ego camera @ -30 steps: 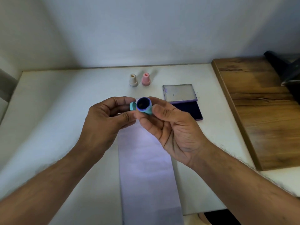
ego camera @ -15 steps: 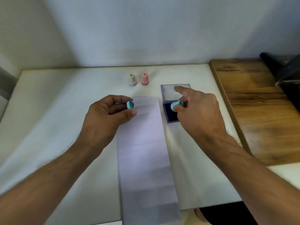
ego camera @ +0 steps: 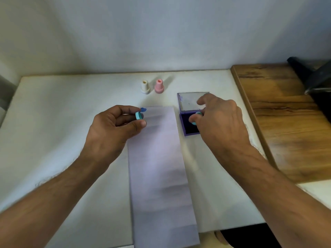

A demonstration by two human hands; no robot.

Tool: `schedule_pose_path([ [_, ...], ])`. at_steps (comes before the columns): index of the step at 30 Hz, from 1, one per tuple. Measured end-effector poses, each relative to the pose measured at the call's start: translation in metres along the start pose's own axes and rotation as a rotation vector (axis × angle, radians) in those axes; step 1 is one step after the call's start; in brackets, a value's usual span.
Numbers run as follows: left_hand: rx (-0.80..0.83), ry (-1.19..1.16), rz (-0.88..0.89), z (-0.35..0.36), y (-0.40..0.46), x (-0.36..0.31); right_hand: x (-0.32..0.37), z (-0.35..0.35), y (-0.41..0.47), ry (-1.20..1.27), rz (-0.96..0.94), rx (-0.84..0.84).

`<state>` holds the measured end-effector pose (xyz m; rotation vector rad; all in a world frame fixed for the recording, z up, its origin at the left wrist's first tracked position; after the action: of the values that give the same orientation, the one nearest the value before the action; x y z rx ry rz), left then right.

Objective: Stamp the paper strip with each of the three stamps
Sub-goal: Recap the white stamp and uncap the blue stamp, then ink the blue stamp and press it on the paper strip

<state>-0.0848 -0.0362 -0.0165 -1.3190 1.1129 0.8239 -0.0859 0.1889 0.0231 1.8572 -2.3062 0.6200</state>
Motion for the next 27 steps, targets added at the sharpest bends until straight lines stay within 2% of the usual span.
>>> schedule_pose_path([
  [2,-0.002,-0.006,-0.003,0.000,0.000,0.000,-0.003,0.002,0.004,-0.034,0.045,0.003],
  [7,-0.002,-0.008,-0.007,-0.001,0.000,0.001,-0.006,0.006,0.013,0.029,0.148,0.157],
  [10,-0.004,0.010,-0.016,0.000,0.000,0.003,-0.004,0.004,0.002,0.060,-0.013,-0.047],
  [12,0.001,0.023,-0.026,0.000,0.000,0.006,-0.002,0.000,0.000,0.076,-0.054,-0.079],
  [13,0.005,0.031,-0.031,0.000,0.000,0.008,-0.001,0.000,0.005,0.058,-0.033,-0.028],
  [16,0.012,0.067,-0.047,-0.001,0.000,0.012,0.000,0.004,0.024,-0.099,0.254,0.412],
  [19,0.017,0.123,-0.062,-0.001,0.001,0.013,0.000,0.008,0.029,-0.099,0.276,0.492],
  [21,0.024,0.139,-0.069,-0.002,0.002,0.013,0.000,0.008,0.024,-0.097,0.206,0.403],
  [24,0.033,0.149,-0.071,-0.002,0.002,0.013,0.000,0.001,0.007,0.019,-0.064,-0.019],
  [27,0.037,0.143,-0.074,-0.002,0.002,0.012,-0.004,0.003,0.004,0.006,-0.135,-0.033],
])
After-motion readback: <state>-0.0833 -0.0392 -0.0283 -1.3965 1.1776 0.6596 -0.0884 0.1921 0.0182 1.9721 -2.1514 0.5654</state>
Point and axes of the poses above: each hand's wrist, its own y-axis towards the middle knuckle, its own z-axis out of the palm, x = y × z, the point moved 4 cm from there along y, towards the middle knuckle, and after that the axes turned 8 degrees about x, right-handed, at the moved point
